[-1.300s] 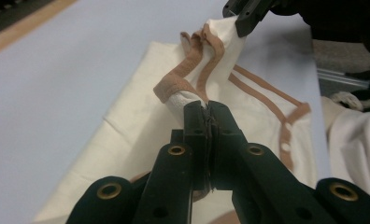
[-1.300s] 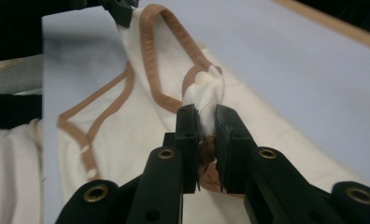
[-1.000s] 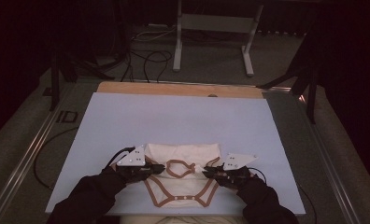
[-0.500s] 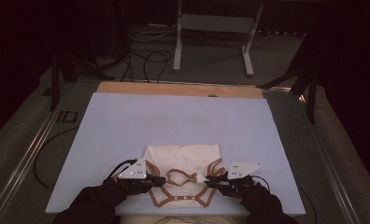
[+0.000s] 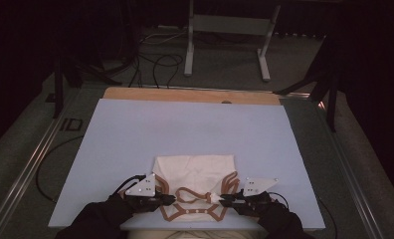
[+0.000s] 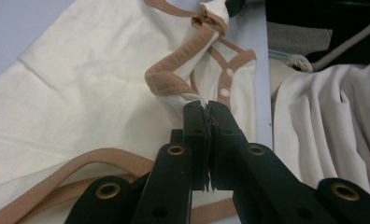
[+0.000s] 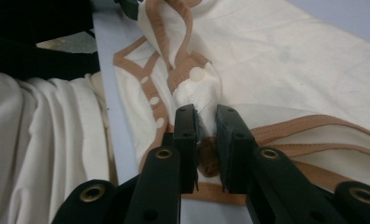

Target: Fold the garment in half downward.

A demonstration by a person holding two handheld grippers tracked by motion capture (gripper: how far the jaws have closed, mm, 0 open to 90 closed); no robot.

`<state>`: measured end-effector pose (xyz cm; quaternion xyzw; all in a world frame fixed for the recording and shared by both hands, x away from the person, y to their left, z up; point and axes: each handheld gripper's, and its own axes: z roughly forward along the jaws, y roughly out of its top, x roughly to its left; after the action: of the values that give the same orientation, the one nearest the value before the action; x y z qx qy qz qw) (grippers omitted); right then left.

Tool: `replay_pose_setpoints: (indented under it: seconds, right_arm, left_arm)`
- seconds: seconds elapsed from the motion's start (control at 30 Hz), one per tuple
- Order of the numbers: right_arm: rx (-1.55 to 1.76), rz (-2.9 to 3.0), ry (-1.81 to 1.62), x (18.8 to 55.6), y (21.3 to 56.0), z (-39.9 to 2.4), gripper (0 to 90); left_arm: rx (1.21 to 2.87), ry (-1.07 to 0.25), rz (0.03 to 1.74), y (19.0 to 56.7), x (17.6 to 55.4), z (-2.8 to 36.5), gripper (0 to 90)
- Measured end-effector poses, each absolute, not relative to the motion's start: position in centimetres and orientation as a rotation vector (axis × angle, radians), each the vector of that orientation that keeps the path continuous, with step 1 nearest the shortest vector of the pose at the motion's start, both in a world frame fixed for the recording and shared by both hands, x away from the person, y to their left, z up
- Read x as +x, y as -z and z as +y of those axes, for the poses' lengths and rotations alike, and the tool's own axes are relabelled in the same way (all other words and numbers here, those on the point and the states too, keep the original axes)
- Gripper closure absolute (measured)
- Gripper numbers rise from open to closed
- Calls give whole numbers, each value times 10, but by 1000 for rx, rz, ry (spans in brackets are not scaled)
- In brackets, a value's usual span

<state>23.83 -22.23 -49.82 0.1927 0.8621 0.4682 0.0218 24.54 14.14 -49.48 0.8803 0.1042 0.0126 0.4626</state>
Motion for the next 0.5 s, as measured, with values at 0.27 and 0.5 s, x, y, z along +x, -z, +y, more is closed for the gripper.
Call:
replay_pose_setpoints:
  seconds: [0.27,0.5]
  right_arm:
    - [592,2690,-1454,235,502,-223,729]
    - [576,2756,-1434,233,509,-220,594]
  left_arm:
    - [2179,33,237,501,243,144,828]
    - [2199,77,208,503,237,144,754]
